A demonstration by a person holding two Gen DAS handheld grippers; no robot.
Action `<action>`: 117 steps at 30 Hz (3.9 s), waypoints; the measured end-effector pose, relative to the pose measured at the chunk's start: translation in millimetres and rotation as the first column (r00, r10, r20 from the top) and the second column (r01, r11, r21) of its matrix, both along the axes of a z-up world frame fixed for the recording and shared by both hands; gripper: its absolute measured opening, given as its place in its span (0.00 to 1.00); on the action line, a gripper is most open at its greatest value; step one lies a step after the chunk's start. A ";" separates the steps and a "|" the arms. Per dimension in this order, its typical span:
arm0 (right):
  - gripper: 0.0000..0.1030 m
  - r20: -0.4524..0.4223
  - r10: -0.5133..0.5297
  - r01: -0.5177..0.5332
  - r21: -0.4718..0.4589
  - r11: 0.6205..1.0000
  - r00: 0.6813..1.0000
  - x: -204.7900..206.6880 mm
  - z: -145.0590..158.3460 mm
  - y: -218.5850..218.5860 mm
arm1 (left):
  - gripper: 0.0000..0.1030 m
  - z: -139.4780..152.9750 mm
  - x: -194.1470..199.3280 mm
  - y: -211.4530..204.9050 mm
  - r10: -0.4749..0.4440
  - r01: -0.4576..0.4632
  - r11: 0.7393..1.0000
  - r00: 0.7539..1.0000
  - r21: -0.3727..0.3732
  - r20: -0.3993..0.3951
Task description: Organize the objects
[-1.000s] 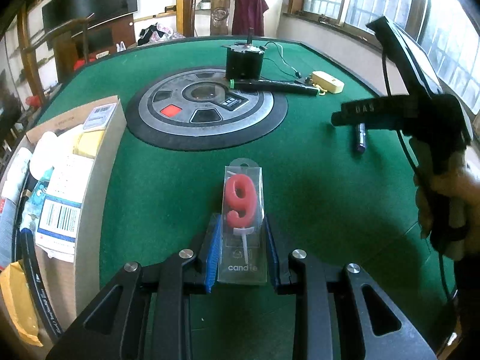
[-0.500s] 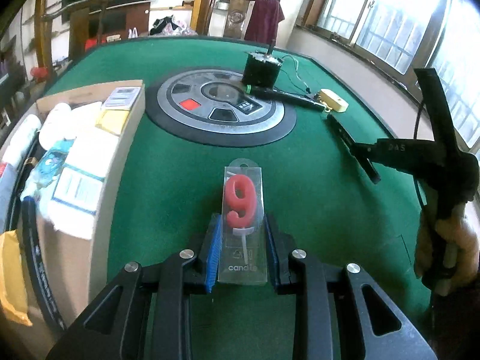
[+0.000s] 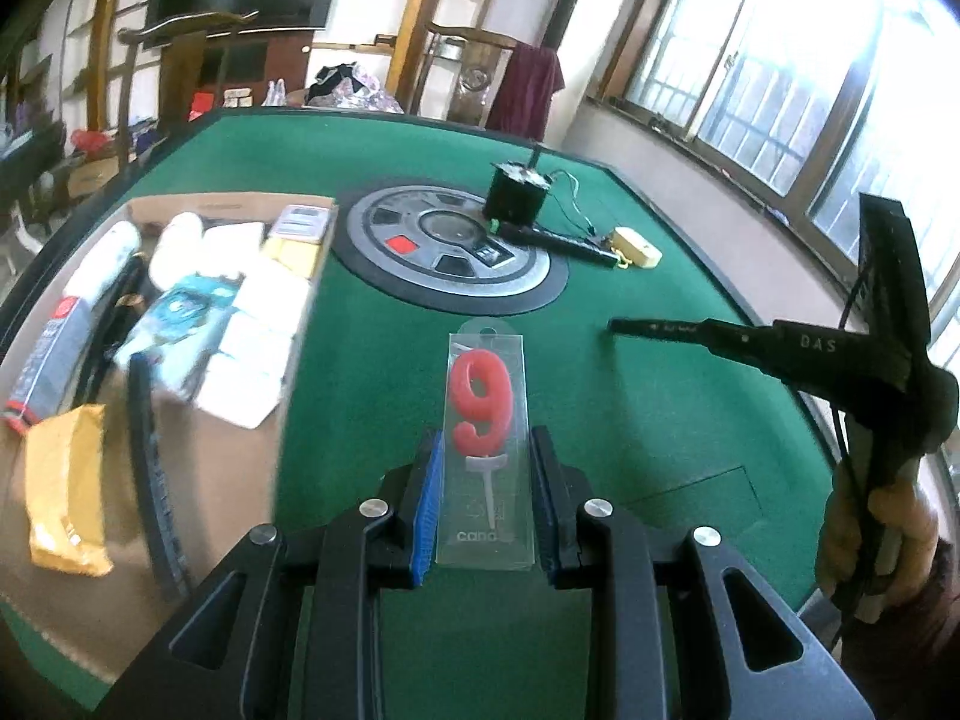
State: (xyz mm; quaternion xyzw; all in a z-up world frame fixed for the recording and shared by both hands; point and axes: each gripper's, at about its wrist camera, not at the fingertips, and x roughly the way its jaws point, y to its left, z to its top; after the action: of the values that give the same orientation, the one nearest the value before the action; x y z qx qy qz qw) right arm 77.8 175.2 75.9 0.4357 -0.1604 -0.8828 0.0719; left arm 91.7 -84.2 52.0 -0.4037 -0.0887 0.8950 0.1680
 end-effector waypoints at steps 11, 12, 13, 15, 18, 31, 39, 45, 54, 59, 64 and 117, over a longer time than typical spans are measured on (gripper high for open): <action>0.12 -0.085 0.120 -0.116 0.044 0.992 0.989 27.6 32.5 -58.0 | 0.23 27.1 36.0 -91.7 0.165 -0.160 0.985 0.983 0.061 -0.078; 0.12 -0.092 0.130 -0.127 0.046 0.991 0.987 29.1 34.8 -63.6 | 0.23 27.3 37.7 -99.3 0.182 -0.177 0.982 0.980 0.060 -0.085; 0.12 -0.101 0.146 -0.142 0.046 0.989 0.984 31.7 38.1 -71.5 | 0.23 27.6 40.2 -108.1 0.200 -0.195 0.979 0.975 0.060 -0.091; 0.12 -0.116 0.174 -0.170 0.045 0.984 0.978 36.6 43.7 -84.5 | 0.23 27.2 42.9 -124.3 0.230 -0.225 0.973 0.968 0.058 -0.100; 0.12 -0.141 0.220 -0.216 0.042 0.975 0.965 45.3 52.3 -106.7 | 0.23 22.3 43.5 -145.5 0.268 -0.263 0.963 0.958 0.053 -0.102; 0.12 -0.151 0.441 -0.444 0.018 0.896 0.885 55.7 61.1 -199.1 | 0.23 -12.6 28.6 -162.3 0.279 -0.278 0.960 0.960 0.032 -0.038; 0.12 -0.032 0.482 -0.481 0.051 0.875 0.875 18.7 13.8 -249.7 | 0.23 -25.9 15.9 -155.0 0.271 -0.271 0.962 0.962 0.024 -0.012; 0.31 0.011 0.467 -0.467 0.039 0.884 0.884 6.8 -9.6 -246.8 | 0.23 -24.9 10.4 -148.9 0.254 -0.254 0.967 0.967 -0.002 -0.026; 0.42 0.068 0.485 -0.488 0.024 0.873 0.872 6.6 -28.9 -223.9 | 0.23 -25.0 6.0 -133.0 0.213 -0.214 0.976 0.976 -0.027 -0.036; 0.47 0.055 0.546 -0.548 0.092 0.831 0.836 24.2 -29.3 -211.6 | 0.25 -25.2 4.6 -128.3 0.198 -0.201 0.978 0.979 -0.059 -0.041; 0.47 0.026 0.599 -0.593 0.175 0.786 0.801 43.6 -19.5 -204.2 | 0.45 -20.4 3.4 -131.6 0.186 -0.187 0.982 0.982 -0.006 -0.023; 0.12 0.009 0.393 -0.390 0.145 0.909 0.919 29.1 -16.2 -290.2 | 0.52 -13.8 58.9 -190.0 0.373 -0.373 0.927 0.920 0.023 -0.118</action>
State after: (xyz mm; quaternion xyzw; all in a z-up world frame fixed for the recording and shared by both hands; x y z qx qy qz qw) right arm 106.9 -115.1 59.7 0.4540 -0.0048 -0.8641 0.2172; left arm 150.7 -274.2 38.2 -0.3246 -0.1537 0.9333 -0.0004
